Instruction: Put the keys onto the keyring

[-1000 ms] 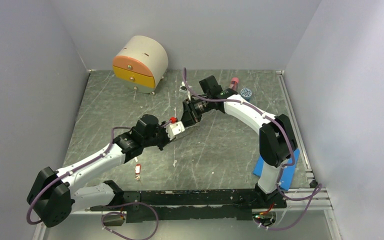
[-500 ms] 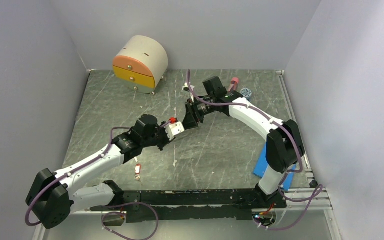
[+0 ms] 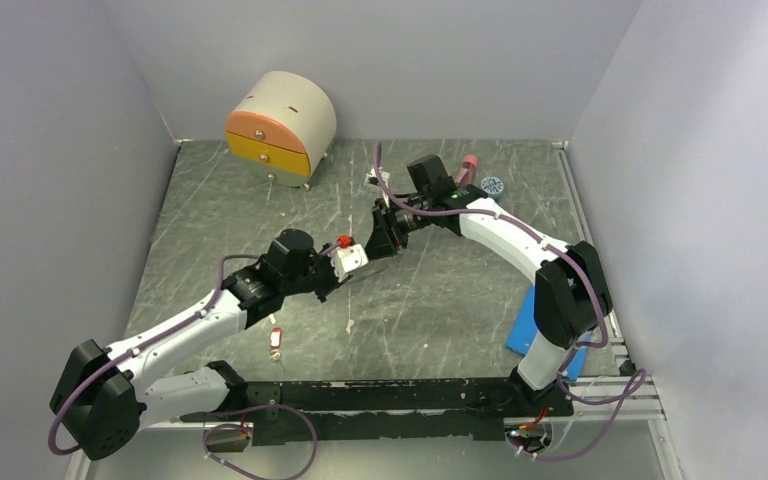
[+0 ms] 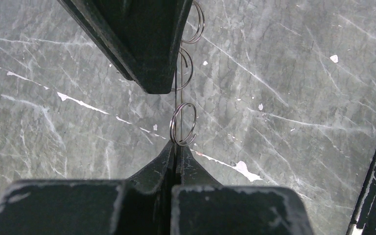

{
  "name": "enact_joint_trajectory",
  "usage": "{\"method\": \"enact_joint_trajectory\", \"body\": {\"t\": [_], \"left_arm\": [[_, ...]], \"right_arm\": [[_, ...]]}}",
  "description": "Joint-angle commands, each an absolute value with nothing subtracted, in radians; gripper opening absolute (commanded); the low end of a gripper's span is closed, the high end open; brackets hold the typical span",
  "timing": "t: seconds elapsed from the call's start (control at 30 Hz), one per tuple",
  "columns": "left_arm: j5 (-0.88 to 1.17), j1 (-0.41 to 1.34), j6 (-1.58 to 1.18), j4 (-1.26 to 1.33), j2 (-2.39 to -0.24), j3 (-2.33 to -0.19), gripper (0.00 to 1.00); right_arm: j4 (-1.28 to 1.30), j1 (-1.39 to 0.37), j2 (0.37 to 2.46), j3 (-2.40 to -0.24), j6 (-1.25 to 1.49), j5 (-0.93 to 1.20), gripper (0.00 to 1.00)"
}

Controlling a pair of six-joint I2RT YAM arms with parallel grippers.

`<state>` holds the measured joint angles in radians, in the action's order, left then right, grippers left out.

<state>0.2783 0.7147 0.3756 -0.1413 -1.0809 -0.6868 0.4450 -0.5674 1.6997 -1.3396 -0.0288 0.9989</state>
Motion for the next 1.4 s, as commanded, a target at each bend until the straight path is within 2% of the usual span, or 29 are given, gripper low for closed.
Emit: {"method": "enact_joint_trajectory", "body": {"t": [0.0,0.07,0.2,0.73,1.1,1.37], "left_arm": [[0.313,0.717,0.377,-0.095,-1.057,-0.689,0.03],[0.313,0.716,0.379,-0.094,-1.058,-0.690,0.03],[0.313,0.716,0.379,-0.091,-1.061,-0.690,0.02],[0.256,0.718,0.426,-0.156,-1.128,-0.732,0.03],[0.214,0.718,0.445,-0.192,-1.149,-0.752,0.03],[0.188,0.719,0.462,-0.208,-1.140,-0.750,0.03]], "right_arm": [[0.409,-0.569,1.650,-1.330,-0.078,1.039,0.31],[0.410,-0.569,1.650,-1.327,-0.082,1.046,0.23],[0.413,-0.569,1.652,-1.333,-0.082,1.046,0.00],[0.374,-0.580,1.623,-1.367,0.017,1.025,0.00],[0.569,-0.631,1.739,-1.538,-0.002,0.846,0.00],[0.697,-0.626,1.849,-1.652,0.059,0.826,0.00]]}}
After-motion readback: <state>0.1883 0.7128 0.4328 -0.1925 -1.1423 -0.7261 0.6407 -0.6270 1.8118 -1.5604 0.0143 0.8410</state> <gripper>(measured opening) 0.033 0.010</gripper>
